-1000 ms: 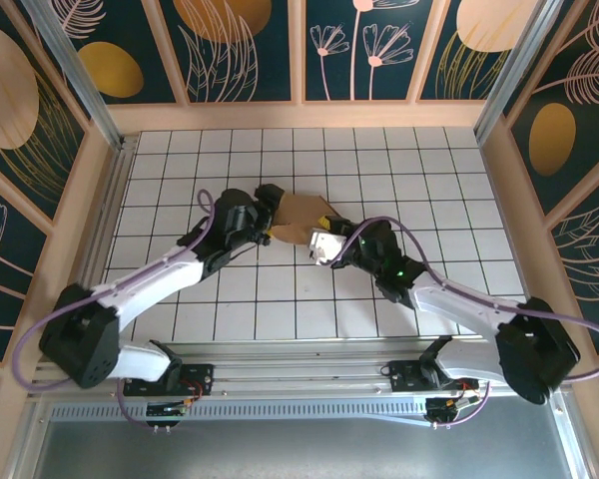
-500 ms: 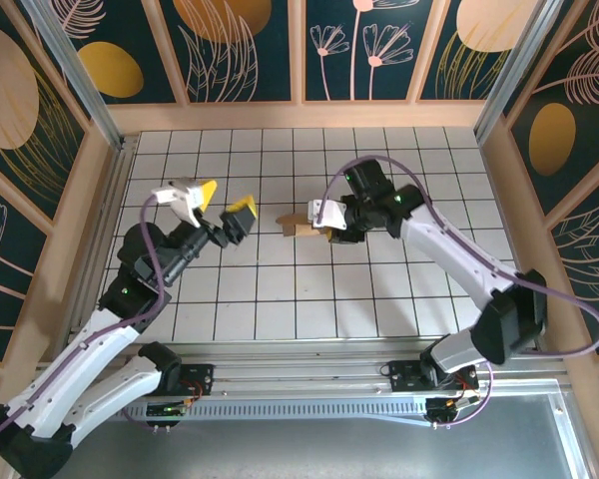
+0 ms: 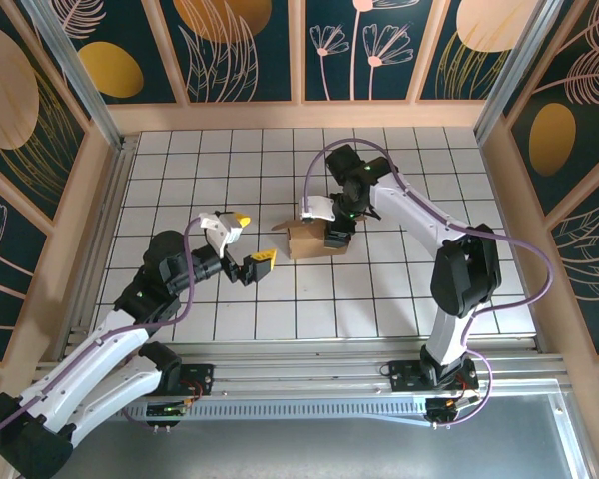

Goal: Fold the paper box

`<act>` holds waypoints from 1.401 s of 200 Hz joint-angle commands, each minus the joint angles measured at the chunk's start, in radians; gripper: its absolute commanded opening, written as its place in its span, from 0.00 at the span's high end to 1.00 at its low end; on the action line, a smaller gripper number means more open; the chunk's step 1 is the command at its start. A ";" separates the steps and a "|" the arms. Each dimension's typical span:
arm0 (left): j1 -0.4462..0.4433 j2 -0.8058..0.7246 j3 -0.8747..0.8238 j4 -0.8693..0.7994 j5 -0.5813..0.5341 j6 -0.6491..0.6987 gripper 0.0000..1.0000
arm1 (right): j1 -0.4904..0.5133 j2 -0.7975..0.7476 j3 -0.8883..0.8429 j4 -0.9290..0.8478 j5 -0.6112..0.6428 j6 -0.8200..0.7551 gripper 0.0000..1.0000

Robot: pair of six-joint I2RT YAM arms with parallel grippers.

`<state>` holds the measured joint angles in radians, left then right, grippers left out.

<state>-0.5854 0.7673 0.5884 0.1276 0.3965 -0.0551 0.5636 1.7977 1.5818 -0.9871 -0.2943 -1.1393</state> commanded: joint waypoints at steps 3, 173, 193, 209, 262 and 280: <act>-0.002 -0.014 -0.015 0.051 0.011 0.019 0.01 | -0.010 0.014 0.026 -0.001 -0.021 -0.017 0.22; -0.002 0.223 0.255 -0.178 -0.326 -0.237 0.07 | -0.277 -0.390 -0.263 0.496 -0.344 0.546 0.20; -0.002 0.323 0.370 -0.314 -0.305 -0.235 0.15 | -0.416 -0.501 -0.456 0.639 -0.490 0.641 0.20; -0.002 0.394 0.440 -0.378 -0.247 -0.221 0.16 | -0.489 -0.493 -0.484 0.630 -0.602 0.662 0.22; 0.008 0.587 0.585 -0.522 -0.077 -0.167 0.16 | -0.514 -0.309 -0.363 0.465 -0.796 0.574 0.31; 0.017 0.623 0.600 -0.532 -0.056 -0.167 0.16 | -0.488 -0.271 -0.356 0.468 -0.797 0.585 0.32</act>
<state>-0.5823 1.3571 1.1454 -0.3195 0.2592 -0.2409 0.0483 1.4963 1.1873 -0.4854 -0.9867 -0.5659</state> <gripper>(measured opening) 0.841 0.683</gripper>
